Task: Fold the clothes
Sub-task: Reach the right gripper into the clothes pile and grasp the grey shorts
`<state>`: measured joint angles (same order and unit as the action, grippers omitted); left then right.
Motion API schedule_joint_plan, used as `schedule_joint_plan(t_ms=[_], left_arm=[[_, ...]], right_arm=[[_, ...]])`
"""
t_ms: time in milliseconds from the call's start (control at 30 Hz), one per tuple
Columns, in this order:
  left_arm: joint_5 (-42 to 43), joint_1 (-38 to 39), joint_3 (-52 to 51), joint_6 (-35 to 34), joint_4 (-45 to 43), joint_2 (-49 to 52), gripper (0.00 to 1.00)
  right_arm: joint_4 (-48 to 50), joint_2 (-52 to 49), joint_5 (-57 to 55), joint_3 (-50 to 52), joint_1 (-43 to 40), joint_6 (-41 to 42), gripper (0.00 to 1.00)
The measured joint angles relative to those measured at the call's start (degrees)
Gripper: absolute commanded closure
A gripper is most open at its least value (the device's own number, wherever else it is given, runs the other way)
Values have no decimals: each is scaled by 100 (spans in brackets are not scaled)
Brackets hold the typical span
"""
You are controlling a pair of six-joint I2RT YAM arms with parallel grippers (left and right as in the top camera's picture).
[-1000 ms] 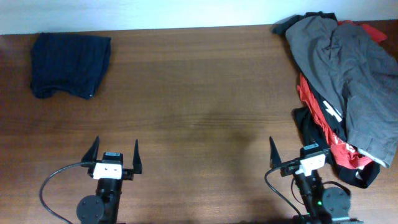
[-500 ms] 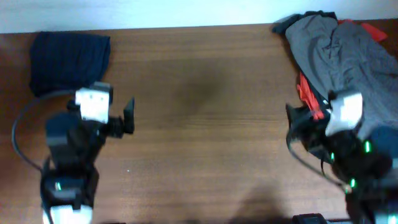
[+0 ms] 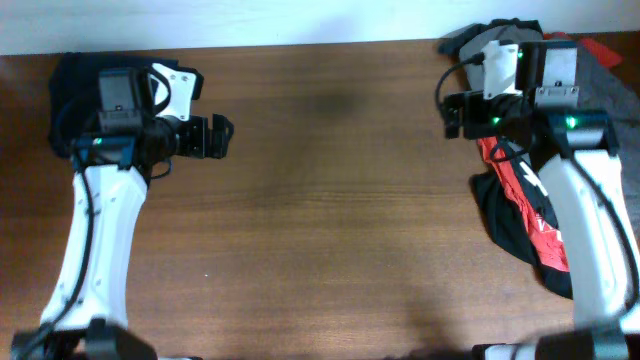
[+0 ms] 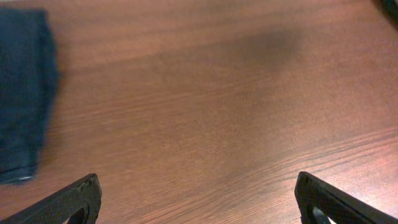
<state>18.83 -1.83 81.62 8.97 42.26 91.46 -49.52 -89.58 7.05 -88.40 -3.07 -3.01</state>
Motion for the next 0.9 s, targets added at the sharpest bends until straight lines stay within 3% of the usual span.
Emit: schedule_joint_plan(t_ms=[267, 500, 567, 600, 633, 700, 900], left_arm=[[286, 13, 0, 0, -229, 431, 2], [326, 343, 2, 0, -619, 435, 2], [284, 463, 2, 0, -662, 435, 1], [234, 525, 2, 0, -673, 435, 2], [166, 592, 2, 0, -675, 435, 2], [11, 699, 2, 0, -673, 435, 3], [-282, 824, 2, 0, -721, 435, 15]], right_arm=[[485, -1255, -175, -17, -2153, 815, 13], [951, -2463, -221, -22, -2734, 811, 20], [1078, -2680, -260, -22, -2732, 721, 32], [1130, -2750, -295, -22, -2732, 684, 52], [1172, -2798, -343, -22, -2732, 684, 62], [1255, -2826, -472, -22, -2732, 627, 96], [1130, -2820, -643, -162, -2743, 599, 96]])
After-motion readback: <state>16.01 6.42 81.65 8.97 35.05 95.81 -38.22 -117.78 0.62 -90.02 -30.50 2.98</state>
